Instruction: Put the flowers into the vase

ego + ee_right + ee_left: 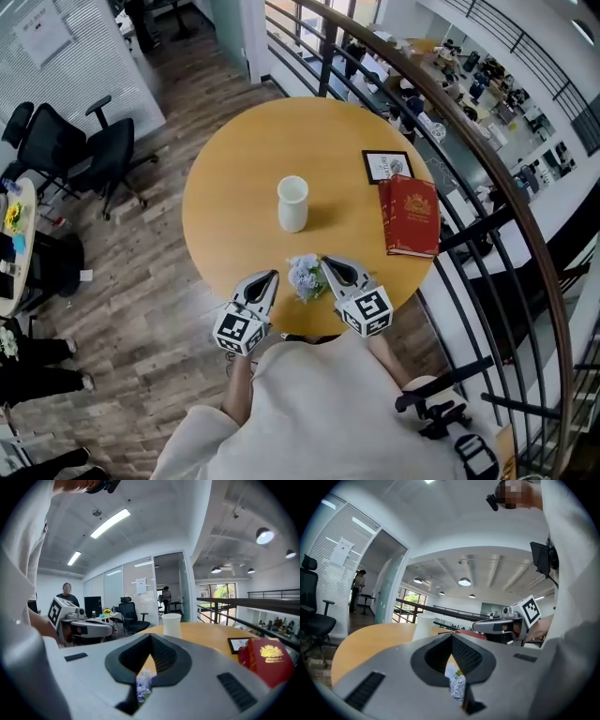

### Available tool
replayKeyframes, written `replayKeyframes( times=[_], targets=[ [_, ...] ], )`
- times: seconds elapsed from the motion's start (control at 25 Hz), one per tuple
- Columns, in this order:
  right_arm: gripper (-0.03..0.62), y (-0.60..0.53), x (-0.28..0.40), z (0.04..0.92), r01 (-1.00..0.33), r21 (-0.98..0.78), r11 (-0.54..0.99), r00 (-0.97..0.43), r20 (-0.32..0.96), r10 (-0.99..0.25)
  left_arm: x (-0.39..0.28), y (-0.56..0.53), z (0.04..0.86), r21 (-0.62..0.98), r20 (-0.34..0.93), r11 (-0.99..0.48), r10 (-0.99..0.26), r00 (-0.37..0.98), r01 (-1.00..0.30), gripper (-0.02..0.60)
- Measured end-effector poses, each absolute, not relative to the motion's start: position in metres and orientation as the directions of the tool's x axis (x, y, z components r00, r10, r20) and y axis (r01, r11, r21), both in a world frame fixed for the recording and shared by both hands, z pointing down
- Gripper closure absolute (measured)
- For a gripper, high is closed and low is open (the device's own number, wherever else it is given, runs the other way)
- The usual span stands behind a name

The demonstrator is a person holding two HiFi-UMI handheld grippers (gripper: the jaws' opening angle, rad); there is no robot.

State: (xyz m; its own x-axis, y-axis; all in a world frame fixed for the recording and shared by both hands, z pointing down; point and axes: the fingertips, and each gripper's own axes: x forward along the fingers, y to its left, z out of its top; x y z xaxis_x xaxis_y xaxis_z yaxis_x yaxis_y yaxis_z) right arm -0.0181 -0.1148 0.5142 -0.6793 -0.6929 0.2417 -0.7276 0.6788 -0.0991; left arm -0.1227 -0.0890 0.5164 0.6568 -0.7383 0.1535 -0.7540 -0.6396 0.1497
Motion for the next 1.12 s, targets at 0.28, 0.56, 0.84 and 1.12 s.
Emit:
replayKeyframes(
  times=[0.28,0.56,0.84,1.12],
  targets=[
    [0.586,-0.119,0.002,0.528,-0.731,-0.129,0.67,-0.675,0.282,-0.682,-0.111,-0.096,0.529,0.182,0.189,-0.619,-0.74,0.645,-0.764,0.575],
    [0.586,-0.116,0.017,0.552,-0.714,-0.177,0.677,-0.692,0.319,-0.647,-0.108,-0.085,0.551,0.221,0.242,-0.561,-0.761,0.602,-0.798,0.575],
    [0.586,-0.097,0.019,0.582,-0.692,-0.228,0.685,-0.709,0.394,-0.585,-0.108,-0.07,0.574,0.273,0.301,-0.526,-0.749,0.591,-0.806,0.575],
    [0.583,-0.073,0.022,0.62,-0.646,-0.273,0.713,-0.728,0.501,-0.468,-0.103,-0.061,0.588,0.304,0.324,-0.514,-0.737,0.594,-0.802,0.575]
  ],
)
